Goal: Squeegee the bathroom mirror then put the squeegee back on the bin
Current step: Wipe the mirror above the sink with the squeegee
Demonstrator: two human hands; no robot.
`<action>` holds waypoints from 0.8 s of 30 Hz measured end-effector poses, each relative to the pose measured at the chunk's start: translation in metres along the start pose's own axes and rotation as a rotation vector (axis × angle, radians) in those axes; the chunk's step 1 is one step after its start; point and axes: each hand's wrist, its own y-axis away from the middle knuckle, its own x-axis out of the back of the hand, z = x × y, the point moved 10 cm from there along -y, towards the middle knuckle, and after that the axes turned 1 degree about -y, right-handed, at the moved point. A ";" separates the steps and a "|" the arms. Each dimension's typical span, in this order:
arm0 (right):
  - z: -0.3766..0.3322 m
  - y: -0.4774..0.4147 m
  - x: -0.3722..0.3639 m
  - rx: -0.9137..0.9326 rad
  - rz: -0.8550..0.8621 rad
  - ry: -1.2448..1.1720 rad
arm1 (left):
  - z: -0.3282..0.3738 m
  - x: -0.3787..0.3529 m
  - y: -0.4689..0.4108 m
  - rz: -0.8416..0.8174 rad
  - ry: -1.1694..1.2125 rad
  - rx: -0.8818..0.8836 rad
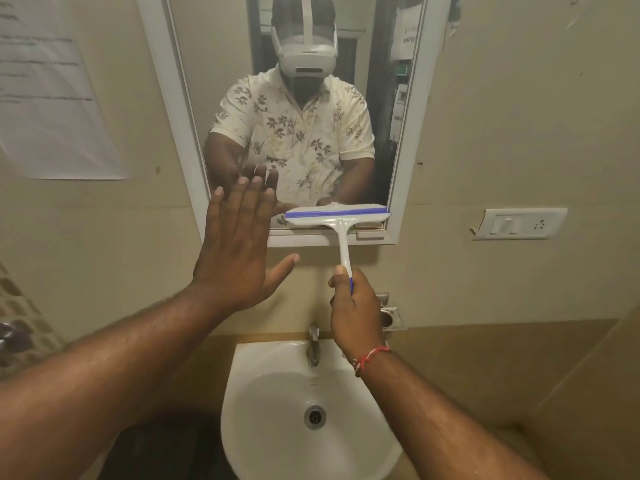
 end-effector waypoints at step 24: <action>0.015 0.012 -0.004 -0.045 0.022 -0.079 | 0.000 -0.014 0.021 -0.007 0.013 0.002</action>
